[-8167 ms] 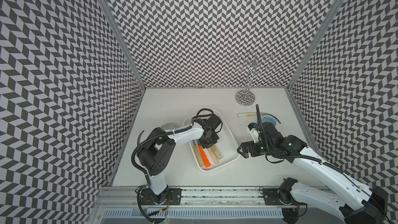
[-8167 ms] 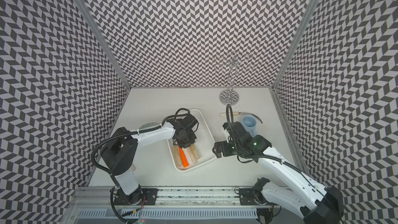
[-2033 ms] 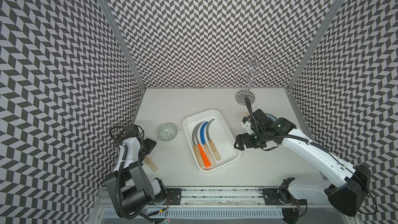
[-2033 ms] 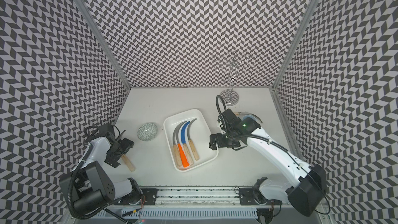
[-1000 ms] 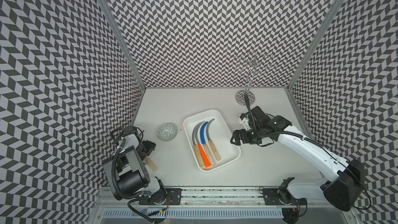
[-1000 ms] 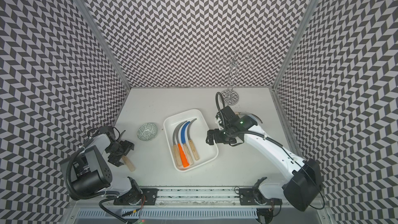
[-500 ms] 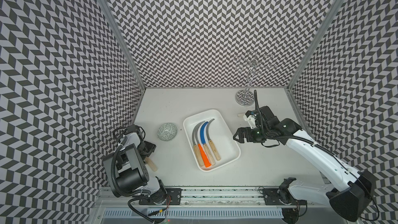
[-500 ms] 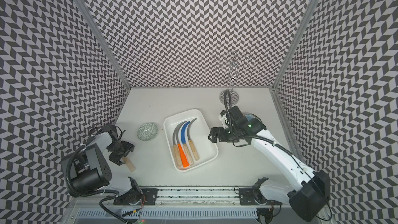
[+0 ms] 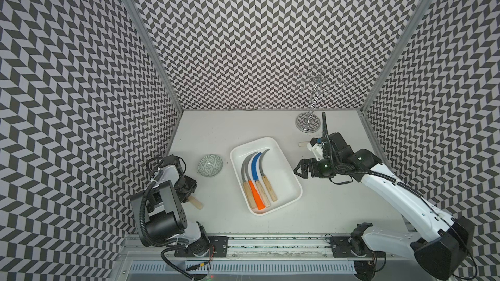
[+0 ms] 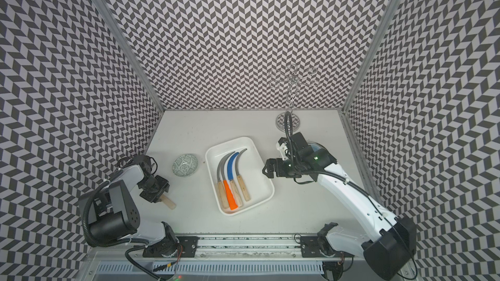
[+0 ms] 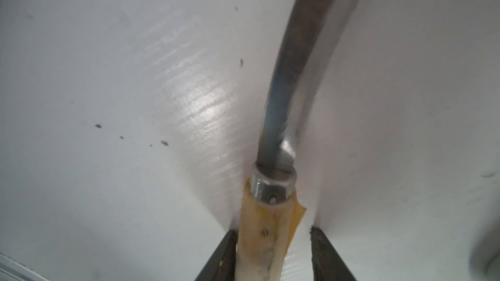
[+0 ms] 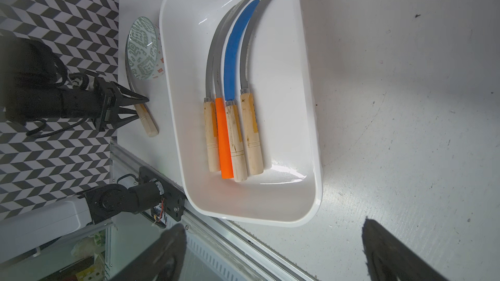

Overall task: Put small sickles into storage boxes
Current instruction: Pick up the sickle at the center of the board.

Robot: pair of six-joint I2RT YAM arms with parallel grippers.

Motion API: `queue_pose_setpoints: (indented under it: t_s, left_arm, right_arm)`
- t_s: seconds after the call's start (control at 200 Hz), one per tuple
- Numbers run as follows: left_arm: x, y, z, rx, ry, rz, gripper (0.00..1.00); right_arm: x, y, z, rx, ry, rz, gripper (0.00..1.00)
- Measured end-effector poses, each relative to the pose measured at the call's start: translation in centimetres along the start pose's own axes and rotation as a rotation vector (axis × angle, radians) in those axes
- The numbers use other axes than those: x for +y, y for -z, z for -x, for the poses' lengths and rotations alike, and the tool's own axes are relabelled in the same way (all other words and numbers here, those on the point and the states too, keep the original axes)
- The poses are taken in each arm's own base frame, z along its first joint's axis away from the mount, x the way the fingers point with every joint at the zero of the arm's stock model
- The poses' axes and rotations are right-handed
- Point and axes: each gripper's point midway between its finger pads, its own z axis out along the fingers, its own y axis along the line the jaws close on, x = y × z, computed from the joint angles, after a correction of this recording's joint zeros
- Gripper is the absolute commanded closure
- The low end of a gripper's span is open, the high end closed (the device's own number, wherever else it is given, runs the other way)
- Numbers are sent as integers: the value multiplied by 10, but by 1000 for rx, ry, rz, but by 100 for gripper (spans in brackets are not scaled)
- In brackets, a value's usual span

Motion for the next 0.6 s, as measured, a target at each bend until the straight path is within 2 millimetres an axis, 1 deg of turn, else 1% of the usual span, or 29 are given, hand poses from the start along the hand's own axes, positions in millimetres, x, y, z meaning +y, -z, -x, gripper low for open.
queue_pose_setpoints:
  t_s: [0.035,0.09,0.175,0.23,0.32,0.386,0.446,0.601]
  left_arm:
    - [0,0,0,0,0,0,60]
    - [0,0,0,0,-1,0,61]
    - [0,0,0,1,-1,-1,67]
    - [0,0,0,1,-2,-1,68]
    - [-1,0,0,2,-8,-2,78]
    - [-1,0,-1,4,-6,-3,82]
    - [-1,0,-1,8,-5,-4,90]
    - [-2,0,-1,9,-5,-4,93]
  right_arm:
    - [1,-1,0,1,1,6,0]
    - [2,-1,-1,6,0,14,0]
    - [3,-2,-2,10,1,24,0]
    - [4,-3,-2,11,1,29,0]
    - [6,-3,-1,8,4,39,0]
    - [7,-3,-1,8,5,45,0]
    - [7,-4,-2,11,4,47,0]
    - [6,-5,-3,15,3,48,0]
